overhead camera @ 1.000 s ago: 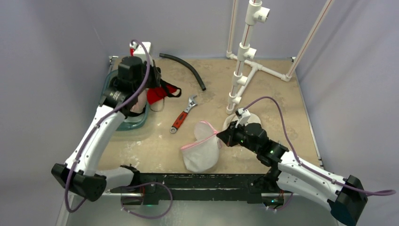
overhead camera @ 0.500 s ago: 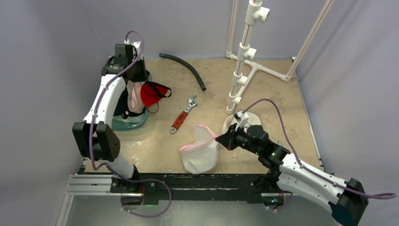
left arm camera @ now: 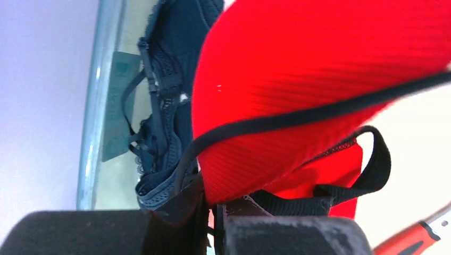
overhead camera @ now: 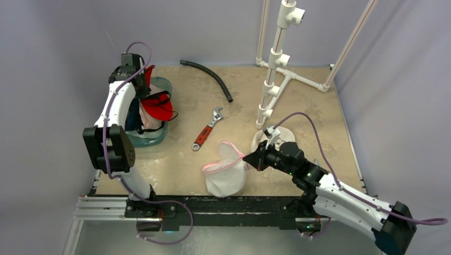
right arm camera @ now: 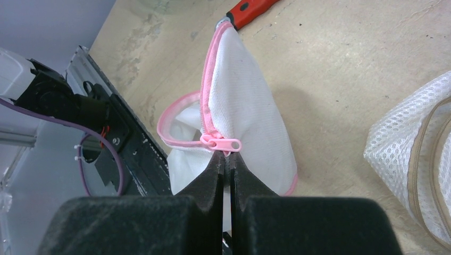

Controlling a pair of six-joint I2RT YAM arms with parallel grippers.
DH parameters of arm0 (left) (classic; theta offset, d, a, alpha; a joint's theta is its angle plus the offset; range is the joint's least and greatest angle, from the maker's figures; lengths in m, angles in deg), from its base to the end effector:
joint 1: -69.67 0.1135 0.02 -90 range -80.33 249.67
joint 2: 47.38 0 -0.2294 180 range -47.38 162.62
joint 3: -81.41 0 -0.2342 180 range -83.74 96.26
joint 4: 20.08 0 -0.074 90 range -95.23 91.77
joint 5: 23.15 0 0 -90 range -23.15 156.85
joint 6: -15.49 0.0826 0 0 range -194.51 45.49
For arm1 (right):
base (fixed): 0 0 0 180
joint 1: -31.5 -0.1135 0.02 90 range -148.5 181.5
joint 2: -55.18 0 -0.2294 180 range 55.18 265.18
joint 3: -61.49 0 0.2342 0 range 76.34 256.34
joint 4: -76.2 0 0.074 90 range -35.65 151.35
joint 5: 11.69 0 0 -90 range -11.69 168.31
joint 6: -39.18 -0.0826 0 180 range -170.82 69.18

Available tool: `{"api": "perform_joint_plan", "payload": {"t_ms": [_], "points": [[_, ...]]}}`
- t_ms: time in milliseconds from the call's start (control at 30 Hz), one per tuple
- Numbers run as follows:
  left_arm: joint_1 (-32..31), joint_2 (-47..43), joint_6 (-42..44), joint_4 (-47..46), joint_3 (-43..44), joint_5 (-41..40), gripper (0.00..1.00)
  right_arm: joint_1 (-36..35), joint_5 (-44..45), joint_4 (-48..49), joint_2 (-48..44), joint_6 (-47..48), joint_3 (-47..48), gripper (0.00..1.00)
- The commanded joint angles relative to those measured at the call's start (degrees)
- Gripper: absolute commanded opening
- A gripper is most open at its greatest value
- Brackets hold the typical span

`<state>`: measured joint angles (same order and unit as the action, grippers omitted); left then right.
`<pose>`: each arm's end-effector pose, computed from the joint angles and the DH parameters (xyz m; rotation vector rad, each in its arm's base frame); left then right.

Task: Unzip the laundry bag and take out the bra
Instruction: Place the bra in the bin.

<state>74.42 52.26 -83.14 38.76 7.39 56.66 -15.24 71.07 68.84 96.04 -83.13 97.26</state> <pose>0.3832 0.0465 0.2423 -0.3628 2.4500 0.1921 0.1514 0.1761 0.2092 -0.3385 1.8956 1.0770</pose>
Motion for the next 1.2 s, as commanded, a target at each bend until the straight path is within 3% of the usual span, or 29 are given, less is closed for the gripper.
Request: {"api": "perform_joint_plan", "payload": {"t_ms": [0, 133, 367, 500, 633, 833, 967, 1100, 1167], "points": [[0.4, -0.3, 2.0, -1.5, -0.5, -7.9, 0.00, 0.1, -1.5, 2.4, 1.0, 1.3, -0.3, 0.00], [1.1, 2.8, 1.1, -2.0, -2.3, -10.7, 0.00, 0.1, -1.6, 2.5, 1.0, 1.3, -0.4, 0.00], [9.1, 3.4, -4.1, -6.3, -8.0, 1.8, 0.00, 0.1, -1.4, 2.2, 0.3, 1.4, -0.4, 0.00], [9.6, 0.2, -5.2, -7.4, -8.5, 3.7, 0.53, 0.1, -0.9, 2.4, 0.6, 1.3, -0.3, 0.00], [9.5, -3.9, -6.1, -6.5, -7.2, 3.5, 0.78, 0.1, -0.7, 2.4, 0.9, 1.3, -0.3, 0.00], [8.3, -13.9, -8.5, -7.5, -7.3, 2.8, 0.86, 0.1, 0.2, 2.3, 1.6, 1.7, 0.1, 0.00], [2.6, -21.1, -9.3, -7.3, -6.8, -0.2, 0.88, 0.2, 1.7, 2.3, 2.3, 2.0, 0.7, 0.00], [-7.7, -29.9, -11.3, -7.7, -10.6, -2.5, 0.90, 0.1, 4.6, 0.9, 1.3, 1.2, 1.7, 0.41], [-10.6, -35.2, -13.5, -9.9, -16.2, 0.2, 0.90, 0.1, 6.0, -0.7, 0.3, 0.9, 2.6, 0.54]]}}
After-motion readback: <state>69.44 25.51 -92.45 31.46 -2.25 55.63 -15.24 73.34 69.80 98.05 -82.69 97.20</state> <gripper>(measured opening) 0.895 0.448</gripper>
